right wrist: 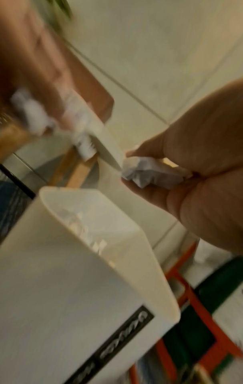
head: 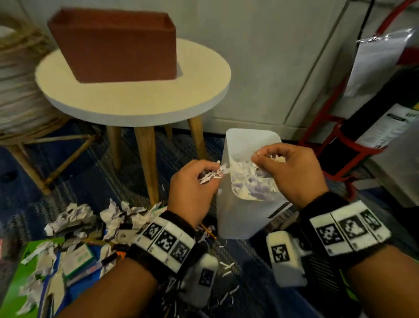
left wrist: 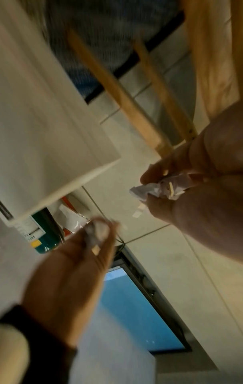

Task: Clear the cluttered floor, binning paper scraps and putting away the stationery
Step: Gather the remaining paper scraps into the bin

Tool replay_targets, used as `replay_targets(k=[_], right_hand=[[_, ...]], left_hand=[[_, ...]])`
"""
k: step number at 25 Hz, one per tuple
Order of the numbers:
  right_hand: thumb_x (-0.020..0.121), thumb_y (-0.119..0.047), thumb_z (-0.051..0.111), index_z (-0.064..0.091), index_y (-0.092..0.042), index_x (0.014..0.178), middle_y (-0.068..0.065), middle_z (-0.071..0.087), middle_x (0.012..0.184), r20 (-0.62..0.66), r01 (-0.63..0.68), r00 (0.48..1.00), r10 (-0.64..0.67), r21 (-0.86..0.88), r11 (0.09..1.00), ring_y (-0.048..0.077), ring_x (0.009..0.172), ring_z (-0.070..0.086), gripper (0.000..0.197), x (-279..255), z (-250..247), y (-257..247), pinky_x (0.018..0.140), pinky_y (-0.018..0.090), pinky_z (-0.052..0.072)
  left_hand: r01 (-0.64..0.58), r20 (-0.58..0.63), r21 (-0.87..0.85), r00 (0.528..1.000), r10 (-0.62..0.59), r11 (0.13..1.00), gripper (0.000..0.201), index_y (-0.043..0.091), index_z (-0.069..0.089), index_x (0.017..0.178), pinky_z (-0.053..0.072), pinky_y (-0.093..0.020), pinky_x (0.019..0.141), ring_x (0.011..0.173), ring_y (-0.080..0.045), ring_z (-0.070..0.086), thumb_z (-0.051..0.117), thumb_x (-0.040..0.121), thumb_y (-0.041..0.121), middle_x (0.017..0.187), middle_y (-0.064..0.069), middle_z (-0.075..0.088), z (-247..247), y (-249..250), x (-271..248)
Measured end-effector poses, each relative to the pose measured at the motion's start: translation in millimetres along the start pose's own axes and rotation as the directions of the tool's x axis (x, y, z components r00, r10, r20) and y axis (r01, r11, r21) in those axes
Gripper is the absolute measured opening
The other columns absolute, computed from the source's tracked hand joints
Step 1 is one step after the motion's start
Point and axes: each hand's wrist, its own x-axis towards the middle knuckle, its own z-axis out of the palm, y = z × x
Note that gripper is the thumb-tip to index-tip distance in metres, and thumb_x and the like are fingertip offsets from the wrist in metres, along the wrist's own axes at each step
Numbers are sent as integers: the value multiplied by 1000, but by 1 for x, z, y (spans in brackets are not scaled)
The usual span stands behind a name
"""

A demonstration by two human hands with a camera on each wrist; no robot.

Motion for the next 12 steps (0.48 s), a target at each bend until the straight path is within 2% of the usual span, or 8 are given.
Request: replay_targets(k=[2,5,7,8,10,12], right_hand=[[83,-19,73,68,-16,81,-9,66,75,-71,-63,996,59,-51,997,12,66,64,6,15,0,20,69,37,56],[87,-33,67,62,-24,111,-2,61,113,39,-197,978,204,-141,970,16,102,61,26,20,-4,45,89,37,51],[89,-32,63,59,-25,122,1,57,123,81,-216,969,235,-190,958,17,114,56,34,18,-8,50,99,39,46],[91,-30,62,58,-24,123,1,57,125,80,-221,968,238,-182,958,17,114,56,33,16,-12,49,96,37,48],[93,-21,59,58,-21,123,0,57,123,43,-239,969,244,-98,966,15,105,57,30,13,-19,47,83,27,49],[93,-16,59,59,-20,121,-1,58,120,-17,-236,972,235,-65,970,12,98,56,28,11,-31,48,82,26,45]], left_hand=[[-5,15,-23,1000,5,1000,7,18,71,87,50,-18,73,83,-7,63,71,83,13,89,5,68,13,22,17],[8,88,31,996,-11,999,7,15,70,92,51,-23,78,89,-12,63,69,85,12,94,1,68,36,46,36],[-6,114,85,993,-3,996,10,16,68,96,50,-23,82,93,-11,61,67,87,12,98,4,65,47,56,45],[-1,136,103,991,-13,995,13,16,67,98,49,-23,83,94,-12,60,66,87,11,100,4,63,51,60,49],[24,215,156,975,-58,987,23,20,66,105,48,-24,87,99,-14,59,68,85,8,107,2,61,58,61,56],[31,306,227,947,-102,973,41,24,63,117,47,-27,93,107,-16,57,73,81,8,118,0,60,65,58,59]])
